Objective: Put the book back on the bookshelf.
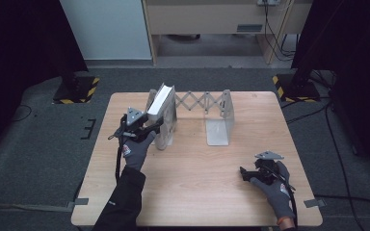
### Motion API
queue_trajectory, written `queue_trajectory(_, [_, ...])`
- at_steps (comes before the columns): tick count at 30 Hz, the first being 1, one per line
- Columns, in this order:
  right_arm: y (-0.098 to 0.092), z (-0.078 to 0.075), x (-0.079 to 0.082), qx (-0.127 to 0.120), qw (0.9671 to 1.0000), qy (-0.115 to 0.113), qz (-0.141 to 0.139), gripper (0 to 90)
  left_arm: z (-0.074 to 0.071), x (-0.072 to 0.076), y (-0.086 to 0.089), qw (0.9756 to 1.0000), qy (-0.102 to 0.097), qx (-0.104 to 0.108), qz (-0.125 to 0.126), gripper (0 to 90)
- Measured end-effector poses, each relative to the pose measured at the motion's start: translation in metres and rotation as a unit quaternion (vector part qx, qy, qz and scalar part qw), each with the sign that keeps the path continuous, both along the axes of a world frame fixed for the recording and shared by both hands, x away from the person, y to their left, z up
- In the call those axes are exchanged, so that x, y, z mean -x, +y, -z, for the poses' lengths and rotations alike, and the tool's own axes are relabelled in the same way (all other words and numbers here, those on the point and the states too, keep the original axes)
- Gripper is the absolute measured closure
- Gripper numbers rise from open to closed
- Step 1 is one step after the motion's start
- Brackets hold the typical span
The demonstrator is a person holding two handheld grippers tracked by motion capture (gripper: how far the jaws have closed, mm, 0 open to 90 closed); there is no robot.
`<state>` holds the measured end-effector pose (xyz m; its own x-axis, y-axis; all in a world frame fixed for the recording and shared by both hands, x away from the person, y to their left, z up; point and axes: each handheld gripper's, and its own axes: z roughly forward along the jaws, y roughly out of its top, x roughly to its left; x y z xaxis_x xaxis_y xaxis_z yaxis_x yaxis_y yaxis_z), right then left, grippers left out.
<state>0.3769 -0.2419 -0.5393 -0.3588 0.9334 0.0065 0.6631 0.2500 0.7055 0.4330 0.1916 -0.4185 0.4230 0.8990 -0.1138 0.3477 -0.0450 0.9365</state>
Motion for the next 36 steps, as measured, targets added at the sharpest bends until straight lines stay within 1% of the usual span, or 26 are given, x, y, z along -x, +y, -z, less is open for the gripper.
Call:
queue_trajectory(1, [0.0,0.0,0.0,0.0,1.0,0.0,0.0,1.9,0.001,0.0,0.0,1.0,-0.001,0.001,-0.001,47.1])
queue_trajectory(2, [0.0,0.0,0.0,0.0,1.0,0.0,0.0,1.8,0.001,0.0,-0.002,1.0,-0.004,-0.003,-0.005,47.3])
queue_trajectory(5, [0.0,0.0,0.0,0.0,1.0,0.0,0.0,1.9,0.0,0.0,-0.006,0.9999,-0.003,-0.005,-0.008,47.6])
queue_trajectory(9, [0.0,0.0,0.0,0.001,1.0,0.0,0.0,1.9,0.002,-0.001,-0.012,0.9999,-0.006,0.003,-0.009,46.3])
queue_trajectory(12, [0.0,0.0,0.0,0.0,1.0,0.0,0.0,1.9,0.007,-0.002,-0.014,0.9998,-0.011,0.016,0.002,43.7])
queue_trajectory(14, [0.0,0.0,0.0,0.0,1.0,0.0,0.0,1.9,0.01,-0.001,-0.015,0.9999,-0.007,0.013,0.007,42.7])
queue_trajectory(17, [0.0,0.0,0.0,0.0,1.0,0.0,0.0,1.9,0.015,0.001,-0.016,1.0,0.002,0.003,0.007,43.2])
queue_trajectory(20, [0.0,0.0,0.0,0.0,1.0,0.0,0.0,1.9,0.017,0.001,-0.019,0.9999,0.005,0.008,0.002,43.3])
queue_trajectory(22, [0.0,0.0,0.0,0.001,1.0,-0.001,-0.001,1.9,0.017,0.0,-0.021,0.9999,0.007,0.007,0.003,43.1])
queue_trajectory(24, [0.0,0.0,0.0,0.001,1.0,0.0,0.0,1.9,0.016,-0.002,-0.024,1.0,0.006,0.004,0.004,42.6])
queue_trajectory(27, [0.0,0.0,0.0,0.001,1.0,0.0,0.0,1.9,0.018,-0.005,-0.029,0.9999,0.008,0.006,0.01,40.7])
queue_trajectory(29, [0.0,0.0,0.0,0.001,1.0,0.0,0.0,1.9,0.018,-0.006,-0.032,0.9999,0.006,0.007,0.009,39.9])
queue_trajectory(33, [0.0,0.0,0.0,0.001,1.0,0.0,0.0,1.9,0.02,-0.008,-0.033,0.9999,0.005,0.014,0.007,38.7])
queue_trajectory(36, [0.0,0.0,0.0,0.001,1.0,0.0,0.0,2.0,0.021,-0.011,-0.034,0.9998,0.003,0.016,0.007,38.0])
